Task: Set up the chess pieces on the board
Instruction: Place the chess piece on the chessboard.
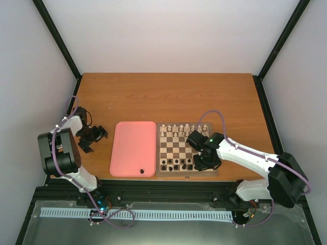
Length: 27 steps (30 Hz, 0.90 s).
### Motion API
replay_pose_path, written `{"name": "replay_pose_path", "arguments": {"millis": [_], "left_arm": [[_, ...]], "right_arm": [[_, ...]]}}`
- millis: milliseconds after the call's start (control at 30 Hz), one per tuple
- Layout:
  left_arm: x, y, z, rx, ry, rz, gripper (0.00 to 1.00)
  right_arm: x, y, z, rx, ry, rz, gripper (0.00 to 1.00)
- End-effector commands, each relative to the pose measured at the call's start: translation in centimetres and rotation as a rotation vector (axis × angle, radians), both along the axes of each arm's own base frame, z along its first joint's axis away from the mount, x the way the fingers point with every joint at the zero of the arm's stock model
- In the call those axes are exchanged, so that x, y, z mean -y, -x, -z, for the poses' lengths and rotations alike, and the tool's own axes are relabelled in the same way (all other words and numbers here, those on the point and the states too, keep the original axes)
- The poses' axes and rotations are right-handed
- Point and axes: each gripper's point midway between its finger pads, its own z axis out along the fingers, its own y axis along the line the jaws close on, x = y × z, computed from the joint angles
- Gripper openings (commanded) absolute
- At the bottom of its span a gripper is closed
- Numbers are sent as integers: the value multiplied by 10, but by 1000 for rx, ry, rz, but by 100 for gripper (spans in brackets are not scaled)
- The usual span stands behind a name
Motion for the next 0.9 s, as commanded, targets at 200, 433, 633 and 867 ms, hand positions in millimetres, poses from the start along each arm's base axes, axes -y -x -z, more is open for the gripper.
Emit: {"name": "replay_pose_path", "arguments": {"millis": [200,433,633,867], "left_arm": [[-2,-7,0,10,-12,14,100],[-2,-7,0,11,-11,15,100],[-2,-7,-1,11,-11,15,100],[-2,-7,-1,11,-11,13,100]], "right_arm": [[3,-4,5,4,13,2,12],[2,-4,6,-1,14,-1,17],[0,-4,4,0,0,-6,18],[-6,-13,-17,51,-38,4,26]]}}
